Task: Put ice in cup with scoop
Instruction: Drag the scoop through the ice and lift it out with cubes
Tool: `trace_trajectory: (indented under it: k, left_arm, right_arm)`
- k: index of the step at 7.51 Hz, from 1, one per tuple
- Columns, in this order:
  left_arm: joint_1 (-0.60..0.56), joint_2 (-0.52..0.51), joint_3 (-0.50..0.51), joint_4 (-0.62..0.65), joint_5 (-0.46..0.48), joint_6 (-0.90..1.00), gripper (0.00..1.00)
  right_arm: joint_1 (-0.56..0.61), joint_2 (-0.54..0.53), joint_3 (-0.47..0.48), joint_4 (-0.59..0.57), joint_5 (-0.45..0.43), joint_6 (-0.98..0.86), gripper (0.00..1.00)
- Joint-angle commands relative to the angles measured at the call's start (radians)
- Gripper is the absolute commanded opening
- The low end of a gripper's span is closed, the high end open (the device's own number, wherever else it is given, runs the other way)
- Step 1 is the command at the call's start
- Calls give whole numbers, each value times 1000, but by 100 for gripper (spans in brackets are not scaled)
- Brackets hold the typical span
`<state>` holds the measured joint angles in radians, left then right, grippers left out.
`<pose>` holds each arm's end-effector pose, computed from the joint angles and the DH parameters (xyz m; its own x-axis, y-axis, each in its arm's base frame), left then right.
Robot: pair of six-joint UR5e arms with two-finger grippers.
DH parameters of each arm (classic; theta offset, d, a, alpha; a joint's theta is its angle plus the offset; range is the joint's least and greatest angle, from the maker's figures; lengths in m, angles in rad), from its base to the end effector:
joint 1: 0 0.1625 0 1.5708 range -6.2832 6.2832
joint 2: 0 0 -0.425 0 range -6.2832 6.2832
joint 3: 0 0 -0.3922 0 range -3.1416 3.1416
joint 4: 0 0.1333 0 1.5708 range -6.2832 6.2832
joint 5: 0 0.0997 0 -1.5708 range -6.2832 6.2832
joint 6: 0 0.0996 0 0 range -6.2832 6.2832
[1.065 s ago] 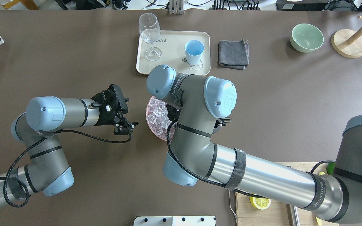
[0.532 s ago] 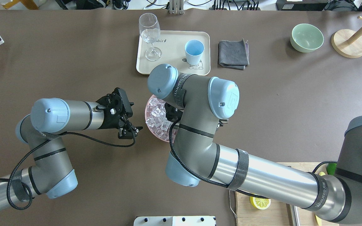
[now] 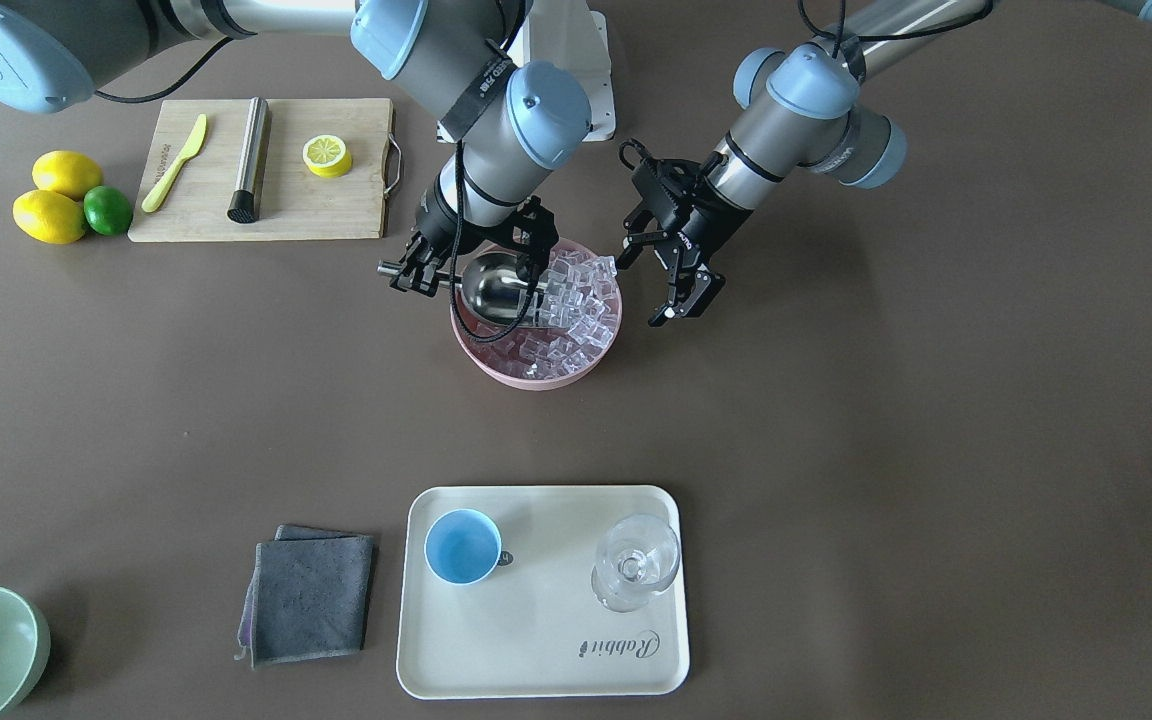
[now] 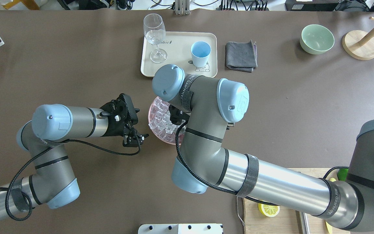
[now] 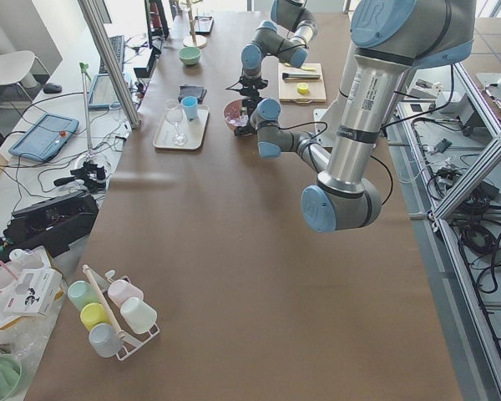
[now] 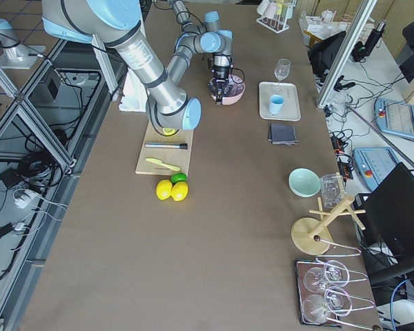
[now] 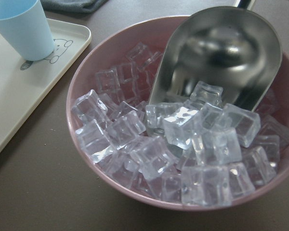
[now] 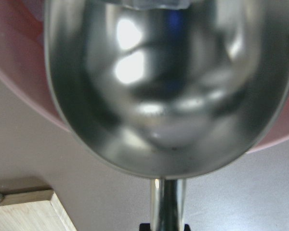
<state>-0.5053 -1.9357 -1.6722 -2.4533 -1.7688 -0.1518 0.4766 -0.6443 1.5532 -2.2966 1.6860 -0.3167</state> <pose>0.4868 -0.3992 0.3074 0.3323 0.9238 -0.1903 -0.1441 0.2491 0.9577 -0.5633 -0.4280 0.1875 0.1433 -0.9884 0.0507 0.9664 0.1508 0.2082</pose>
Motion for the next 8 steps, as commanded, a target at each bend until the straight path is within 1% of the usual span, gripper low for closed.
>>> trace_trajectory:
  k: [1, 2, 3, 4, 6, 8]
  left_arm:
    - [-1, 21, -27, -1, -1, -6, 98]
    - [-1, 21, -27, -1, -1, -6, 98]
    - [-1, 23, -29, -1, -1, -6, 98]
    - [-1, 23, -29, -3, -1, -6, 98]
    - [1, 23, -29, -3, -1, -6, 98]
    - [-1, 23, -29, -6, -1, -6, 98]
  right_arm:
    - [2, -3, 25, 2, 0, 10, 0]
    - [4, -11, 25, 31, 0, 13, 0]
    - [25, -44, 34, 83, 12, 15, 0]
    - [34, -51, 34, 100, 29, 15, 0]
    - [43, -49, 39, 101, 32, 13, 0]
    - [69, -49, 39, 114, 72, 4, 0]
